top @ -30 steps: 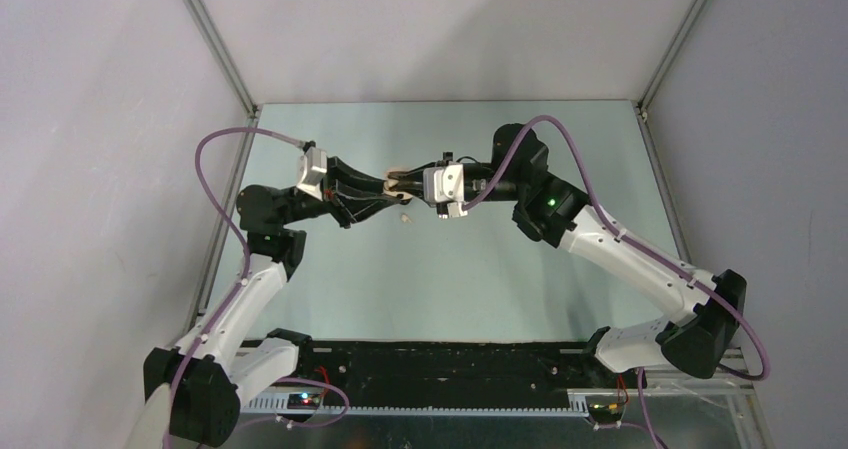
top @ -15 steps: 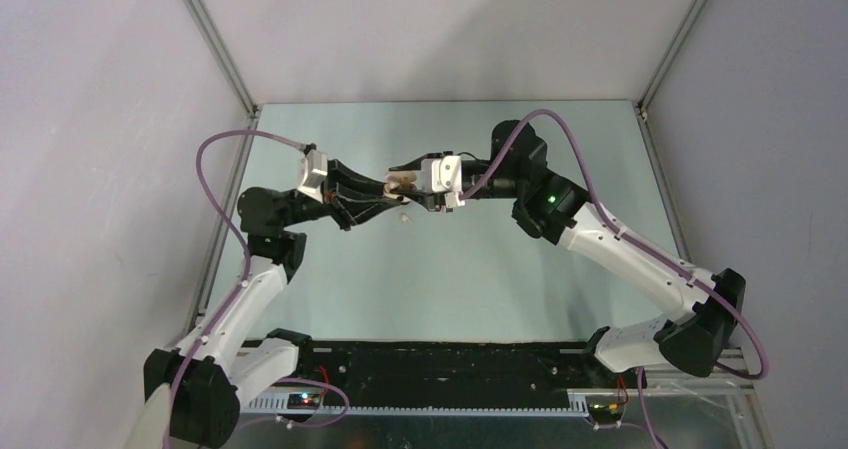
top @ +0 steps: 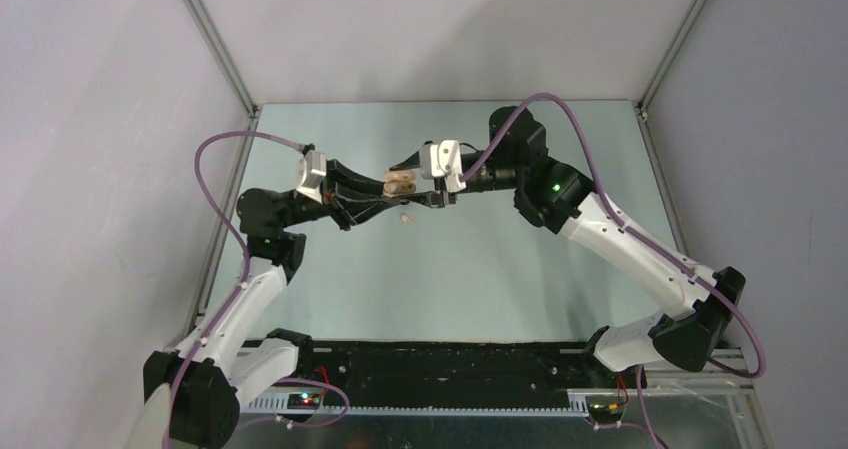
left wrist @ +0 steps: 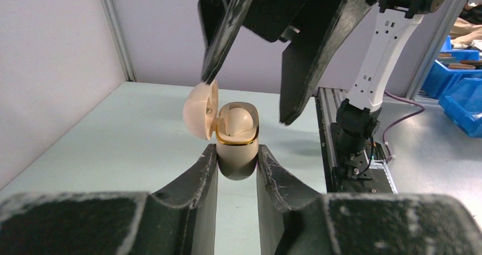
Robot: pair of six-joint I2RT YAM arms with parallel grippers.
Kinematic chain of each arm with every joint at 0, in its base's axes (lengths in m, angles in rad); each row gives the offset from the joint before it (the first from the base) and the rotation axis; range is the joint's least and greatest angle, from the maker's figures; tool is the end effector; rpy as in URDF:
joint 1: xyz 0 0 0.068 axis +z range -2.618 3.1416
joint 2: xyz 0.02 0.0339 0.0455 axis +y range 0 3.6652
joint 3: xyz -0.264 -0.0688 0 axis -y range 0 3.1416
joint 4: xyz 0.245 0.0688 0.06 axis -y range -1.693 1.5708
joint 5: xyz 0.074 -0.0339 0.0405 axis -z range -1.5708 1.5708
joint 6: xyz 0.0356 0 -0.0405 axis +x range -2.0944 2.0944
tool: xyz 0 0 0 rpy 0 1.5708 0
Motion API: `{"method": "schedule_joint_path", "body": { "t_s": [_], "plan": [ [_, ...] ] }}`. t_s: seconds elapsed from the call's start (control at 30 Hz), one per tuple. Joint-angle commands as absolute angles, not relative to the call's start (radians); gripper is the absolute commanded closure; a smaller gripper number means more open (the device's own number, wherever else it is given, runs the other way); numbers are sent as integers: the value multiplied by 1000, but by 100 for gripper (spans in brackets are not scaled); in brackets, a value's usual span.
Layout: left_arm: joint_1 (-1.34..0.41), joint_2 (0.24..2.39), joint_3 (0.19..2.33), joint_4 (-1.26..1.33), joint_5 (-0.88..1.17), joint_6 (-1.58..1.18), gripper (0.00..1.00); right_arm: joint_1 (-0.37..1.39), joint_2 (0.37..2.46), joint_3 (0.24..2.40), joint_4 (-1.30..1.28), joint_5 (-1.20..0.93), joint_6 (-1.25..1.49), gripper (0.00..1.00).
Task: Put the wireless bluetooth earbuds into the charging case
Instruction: Insert the left earbud into the left side groove of the charging case, then pick up the right earbud from the center of the board.
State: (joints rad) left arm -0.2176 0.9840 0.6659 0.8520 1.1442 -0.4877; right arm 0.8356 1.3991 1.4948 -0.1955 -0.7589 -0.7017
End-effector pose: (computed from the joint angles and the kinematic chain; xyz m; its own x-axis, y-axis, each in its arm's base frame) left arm 0.1899 -0.0752 0.3589 0.0385 -0.2071 -0.9776 0.9877 0.1560 0.0059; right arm 0.1914 0.2481 0.4468 0.5928 -0.0428 -0.8042 -0.8049 -0.0639 -0.5899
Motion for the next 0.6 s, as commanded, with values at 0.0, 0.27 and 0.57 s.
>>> {"method": "schedule_joint_path", "body": {
  "t_s": [0.0, 0.27, 0.57],
  "plan": [
    [-210, 964, 662, 879, 1102, -468, 100, 826, 1396, 1611, -236, -800, -593, 49],
    [-108, 969, 687, 798, 1050, -498, 100, 710, 1395, 1730, -239, -666, -309, 45],
    [104, 899, 728, 652, 1041, -547, 100, 511, 1545, 1622, -383, -763, -407, 55]
  ]
}}
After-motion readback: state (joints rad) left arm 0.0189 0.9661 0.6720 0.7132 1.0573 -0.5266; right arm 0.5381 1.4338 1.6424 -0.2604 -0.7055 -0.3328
